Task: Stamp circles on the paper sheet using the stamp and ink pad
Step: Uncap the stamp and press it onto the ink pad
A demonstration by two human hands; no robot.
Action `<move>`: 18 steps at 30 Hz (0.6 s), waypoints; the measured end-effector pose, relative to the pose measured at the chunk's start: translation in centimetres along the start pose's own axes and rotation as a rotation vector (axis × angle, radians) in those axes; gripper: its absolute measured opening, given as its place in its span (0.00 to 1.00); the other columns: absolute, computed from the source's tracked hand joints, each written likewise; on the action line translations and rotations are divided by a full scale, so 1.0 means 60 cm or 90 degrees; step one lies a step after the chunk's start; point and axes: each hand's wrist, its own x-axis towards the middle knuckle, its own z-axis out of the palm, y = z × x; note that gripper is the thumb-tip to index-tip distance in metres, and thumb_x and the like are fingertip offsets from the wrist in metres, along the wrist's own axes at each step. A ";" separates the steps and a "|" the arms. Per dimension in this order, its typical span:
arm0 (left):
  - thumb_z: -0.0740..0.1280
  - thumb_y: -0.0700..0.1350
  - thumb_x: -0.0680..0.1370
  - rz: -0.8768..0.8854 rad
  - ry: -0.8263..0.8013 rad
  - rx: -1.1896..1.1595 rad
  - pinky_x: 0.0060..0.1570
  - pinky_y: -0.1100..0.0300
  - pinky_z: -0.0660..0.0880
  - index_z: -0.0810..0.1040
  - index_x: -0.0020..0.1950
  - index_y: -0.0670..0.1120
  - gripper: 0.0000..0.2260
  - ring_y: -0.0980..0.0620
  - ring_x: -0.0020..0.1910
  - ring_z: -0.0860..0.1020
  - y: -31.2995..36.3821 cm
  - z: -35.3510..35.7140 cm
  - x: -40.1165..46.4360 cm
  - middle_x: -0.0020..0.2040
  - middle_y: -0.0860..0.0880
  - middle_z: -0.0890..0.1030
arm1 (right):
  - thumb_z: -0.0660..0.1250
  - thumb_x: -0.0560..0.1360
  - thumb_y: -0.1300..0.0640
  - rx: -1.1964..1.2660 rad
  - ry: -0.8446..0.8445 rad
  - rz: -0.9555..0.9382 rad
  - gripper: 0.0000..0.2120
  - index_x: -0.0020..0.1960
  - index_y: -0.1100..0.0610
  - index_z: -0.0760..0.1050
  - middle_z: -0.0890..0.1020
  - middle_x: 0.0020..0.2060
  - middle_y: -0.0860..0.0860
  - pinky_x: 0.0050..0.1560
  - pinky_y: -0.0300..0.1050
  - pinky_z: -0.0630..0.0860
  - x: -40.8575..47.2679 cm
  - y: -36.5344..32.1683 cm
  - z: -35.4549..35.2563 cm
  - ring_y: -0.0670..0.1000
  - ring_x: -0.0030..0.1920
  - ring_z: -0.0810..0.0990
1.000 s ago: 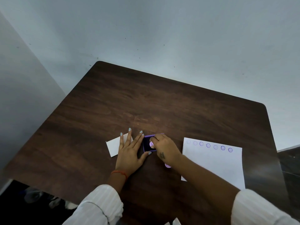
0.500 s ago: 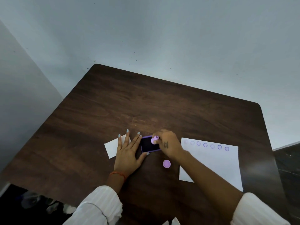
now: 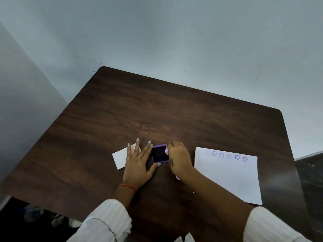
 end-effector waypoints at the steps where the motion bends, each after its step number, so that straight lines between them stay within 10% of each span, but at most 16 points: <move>1: 0.52 0.66 0.74 0.000 0.000 0.000 0.73 0.48 0.33 0.58 0.74 0.50 0.33 0.47 0.76 0.44 0.000 0.000 0.000 0.74 0.52 0.63 | 0.65 0.72 0.65 -0.011 -0.003 -0.032 0.17 0.61 0.62 0.71 0.76 0.59 0.60 0.59 0.49 0.73 0.001 0.005 -0.003 0.58 0.60 0.72; 7: 0.54 0.65 0.74 0.004 0.008 0.003 0.73 0.48 0.34 0.60 0.73 0.49 0.32 0.45 0.76 0.48 0.002 -0.003 0.000 0.73 0.52 0.65 | 0.57 0.78 0.62 -0.068 -0.108 -0.241 0.13 0.59 0.64 0.73 0.77 0.58 0.61 0.56 0.49 0.69 0.027 0.047 -0.038 0.59 0.58 0.73; 18: 0.51 0.67 0.73 0.000 -0.010 -0.002 0.74 0.46 0.36 0.59 0.74 0.50 0.34 0.47 0.76 0.44 0.001 -0.005 -0.003 0.74 0.53 0.62 | 0.64 0.73 0.63 0.096 -0.002 -0.015 0.11 0.55 0.63 0.76 0.80 0.54 0.60 0.54 0.46 0.72 0.010 0.016 -0.011 0.57 0.55 0.76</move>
